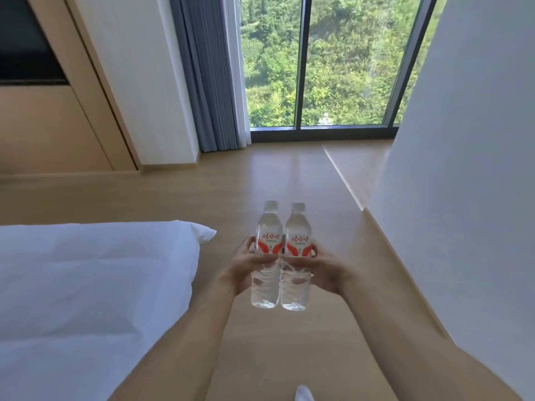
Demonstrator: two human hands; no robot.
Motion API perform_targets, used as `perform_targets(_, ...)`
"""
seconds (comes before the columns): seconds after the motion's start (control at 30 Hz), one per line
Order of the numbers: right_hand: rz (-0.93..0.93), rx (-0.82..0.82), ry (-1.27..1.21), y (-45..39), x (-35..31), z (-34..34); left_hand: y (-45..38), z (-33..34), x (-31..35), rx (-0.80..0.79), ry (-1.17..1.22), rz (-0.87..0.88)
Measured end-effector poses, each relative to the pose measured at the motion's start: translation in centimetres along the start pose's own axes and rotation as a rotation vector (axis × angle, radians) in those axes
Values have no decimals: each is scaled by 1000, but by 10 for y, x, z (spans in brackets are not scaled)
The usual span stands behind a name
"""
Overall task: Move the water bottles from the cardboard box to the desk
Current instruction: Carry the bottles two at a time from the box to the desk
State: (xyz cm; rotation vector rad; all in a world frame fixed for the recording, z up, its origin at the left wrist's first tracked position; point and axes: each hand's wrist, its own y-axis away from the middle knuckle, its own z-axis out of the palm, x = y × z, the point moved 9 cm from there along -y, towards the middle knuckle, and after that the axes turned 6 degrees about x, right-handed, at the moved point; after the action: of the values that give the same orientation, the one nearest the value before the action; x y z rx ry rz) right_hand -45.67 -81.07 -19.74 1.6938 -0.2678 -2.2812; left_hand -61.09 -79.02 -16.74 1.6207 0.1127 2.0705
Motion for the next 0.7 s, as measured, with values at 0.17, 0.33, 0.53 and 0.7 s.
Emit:
perform_targets(0.17, 59, -24, 53, -80, -42, -33, -65, 15, 42, 81, -42, 29)
perform_targets(0.33, 100, -46, 133, -146, -88, -63, -128, 32, 78, 120, -13, 64)
perform_targets(0.53, 105, -68, 212, -212, -129, -78, -192, 31, 109, 166, 20, 89)
perform_targets(0.7, 97, -75, 204, -273, -147, -86, -257, 15, 122, 177, 40, 104)
